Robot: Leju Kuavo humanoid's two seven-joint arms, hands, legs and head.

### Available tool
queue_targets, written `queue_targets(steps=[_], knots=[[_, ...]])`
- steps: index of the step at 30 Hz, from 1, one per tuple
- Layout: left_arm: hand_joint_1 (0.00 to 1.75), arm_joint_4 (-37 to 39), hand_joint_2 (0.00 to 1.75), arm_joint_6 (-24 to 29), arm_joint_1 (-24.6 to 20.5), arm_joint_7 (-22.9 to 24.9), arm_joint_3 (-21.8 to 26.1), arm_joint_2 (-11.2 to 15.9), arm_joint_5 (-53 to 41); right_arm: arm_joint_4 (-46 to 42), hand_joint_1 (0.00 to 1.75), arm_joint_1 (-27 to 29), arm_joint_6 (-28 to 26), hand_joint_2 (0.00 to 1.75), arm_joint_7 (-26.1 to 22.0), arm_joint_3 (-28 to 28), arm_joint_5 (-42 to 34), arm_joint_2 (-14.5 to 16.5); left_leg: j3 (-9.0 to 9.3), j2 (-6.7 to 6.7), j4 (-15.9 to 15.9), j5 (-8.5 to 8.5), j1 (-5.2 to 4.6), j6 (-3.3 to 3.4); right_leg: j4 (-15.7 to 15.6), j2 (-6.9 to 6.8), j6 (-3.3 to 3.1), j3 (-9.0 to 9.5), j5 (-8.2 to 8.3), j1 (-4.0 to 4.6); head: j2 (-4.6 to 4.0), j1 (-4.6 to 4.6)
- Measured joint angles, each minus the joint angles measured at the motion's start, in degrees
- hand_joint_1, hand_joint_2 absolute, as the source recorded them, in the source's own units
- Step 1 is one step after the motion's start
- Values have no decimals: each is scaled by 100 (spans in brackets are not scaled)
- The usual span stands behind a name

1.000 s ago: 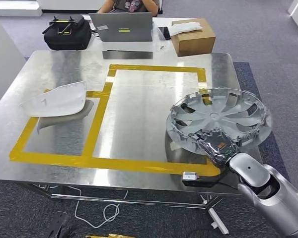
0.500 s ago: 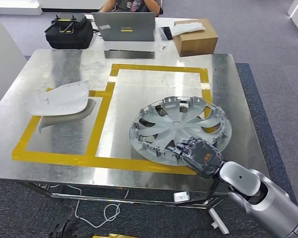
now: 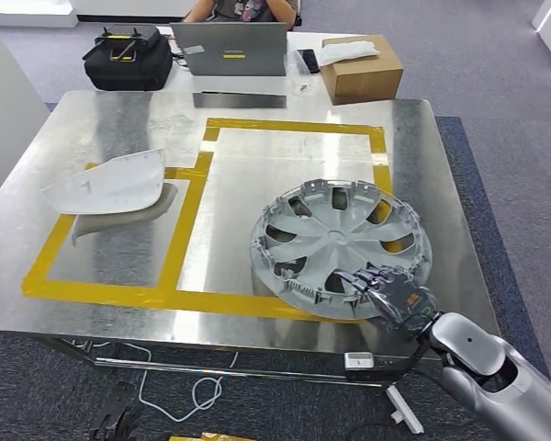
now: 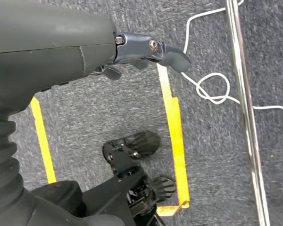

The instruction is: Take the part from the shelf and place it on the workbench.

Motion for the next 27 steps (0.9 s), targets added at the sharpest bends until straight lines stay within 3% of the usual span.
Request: queue_targets(steps=[7,21,25,27], knots=[[0,0,175,43,22,46,-68,44,87,60,0,229,84,175,66,-452,3,-24,-1,0,1,0,-1,0,0,0,0,-2,0,-1,0,-1],[0,0,175,43,25,47,-108,47,95,62,0,290,111,175,72,-555,3,-24,-2,0,1,0,-1,0,0,0,0,-3,0,-1,1,0],[0,0,0,68,30,46,-109,47,146,57,0,367,180,175,142,-647,-127,-20,-3,0,1,0,-1,1,0,-2,0,-3,0,-1,1,0],[0,0,0,99,39,45,-109,47,175,37,0,449,286,175,174,-761,-347,-8,-5,-1,1,-1,-1,1,0,-3,0,-3,0,-1,0,0]])
